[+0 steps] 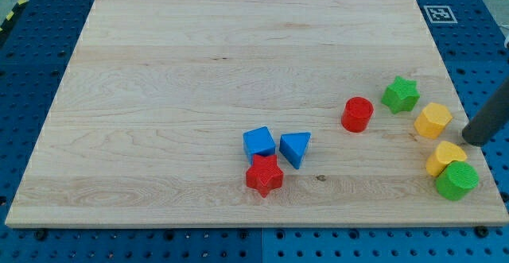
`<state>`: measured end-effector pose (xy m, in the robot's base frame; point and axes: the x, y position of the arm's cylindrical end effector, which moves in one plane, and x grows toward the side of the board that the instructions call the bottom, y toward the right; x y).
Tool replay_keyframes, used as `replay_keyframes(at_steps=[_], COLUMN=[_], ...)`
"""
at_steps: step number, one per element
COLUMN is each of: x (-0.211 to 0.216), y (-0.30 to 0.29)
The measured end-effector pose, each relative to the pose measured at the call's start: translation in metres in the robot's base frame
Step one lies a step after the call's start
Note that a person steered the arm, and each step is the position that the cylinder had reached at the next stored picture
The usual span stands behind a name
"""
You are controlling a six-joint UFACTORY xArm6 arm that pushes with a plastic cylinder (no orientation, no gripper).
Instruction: Move the yellow hexagon to the top center of the board
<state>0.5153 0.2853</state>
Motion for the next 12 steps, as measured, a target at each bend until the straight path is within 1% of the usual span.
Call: replay_keyframes(at_steps=[1,3,6,8,9,10,12], x=[-0.004,-0.034,-0.082,-0.086,-0.084,-0.063,-0.059], y=[-0.033,-0.044,-0.128,-0.189,-0.2,-0.2,-0.245])
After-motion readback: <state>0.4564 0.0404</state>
